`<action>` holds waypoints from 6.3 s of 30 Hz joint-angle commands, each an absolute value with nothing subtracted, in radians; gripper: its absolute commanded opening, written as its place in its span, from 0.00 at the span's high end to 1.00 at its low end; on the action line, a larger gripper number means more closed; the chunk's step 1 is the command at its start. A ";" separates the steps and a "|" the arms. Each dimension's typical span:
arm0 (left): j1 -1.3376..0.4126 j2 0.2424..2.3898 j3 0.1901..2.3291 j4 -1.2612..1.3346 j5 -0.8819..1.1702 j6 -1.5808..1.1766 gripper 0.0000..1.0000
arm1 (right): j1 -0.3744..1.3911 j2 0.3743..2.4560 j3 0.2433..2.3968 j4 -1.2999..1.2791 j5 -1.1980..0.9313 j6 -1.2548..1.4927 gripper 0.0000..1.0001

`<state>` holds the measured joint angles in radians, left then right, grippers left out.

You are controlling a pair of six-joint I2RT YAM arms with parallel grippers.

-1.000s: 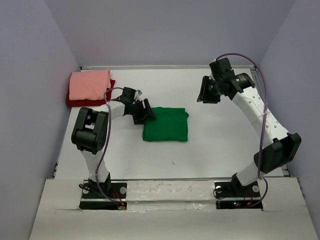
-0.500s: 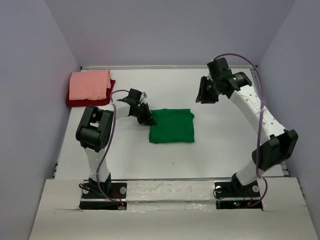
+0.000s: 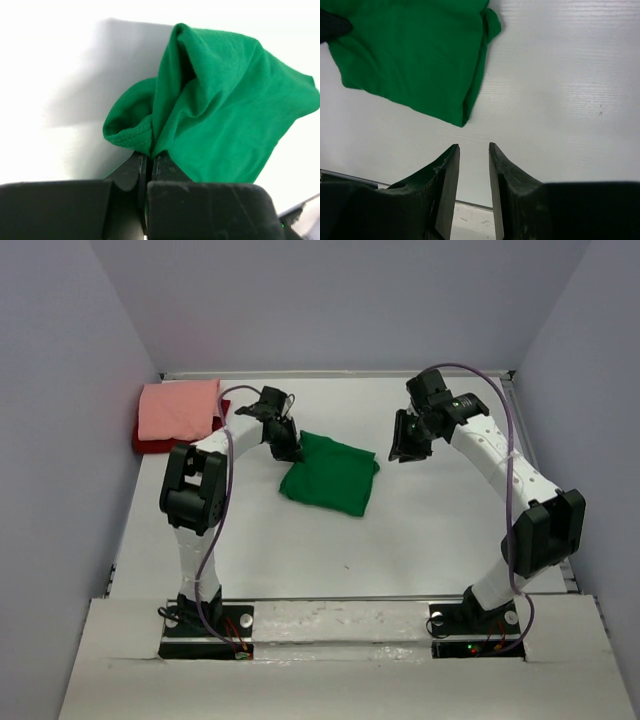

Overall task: Fold and stack the t-shirts
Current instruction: Put the neatly folded tshirt into the corner of the board with the left arm

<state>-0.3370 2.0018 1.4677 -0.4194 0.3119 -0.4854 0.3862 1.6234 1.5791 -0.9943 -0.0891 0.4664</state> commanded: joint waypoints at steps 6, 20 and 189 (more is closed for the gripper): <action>-0.308 2.013 1.666 -0.554 0.186 -0.426 1.00 | 0.382 1.614 1.531 -0.953 -0.104 0.431 0.65; -0.172 2.114 1.985 -0.716 0.133 -0.351 1.00 | 0.391 1.615 1.529 -0.954 -0.106 0.414 0.65; 0.341 2.431 2.565 -0.528 -0.023 -0.110 1.00 | 0.543 1.749 1.450 -0.989 -0.167 0.417 0.66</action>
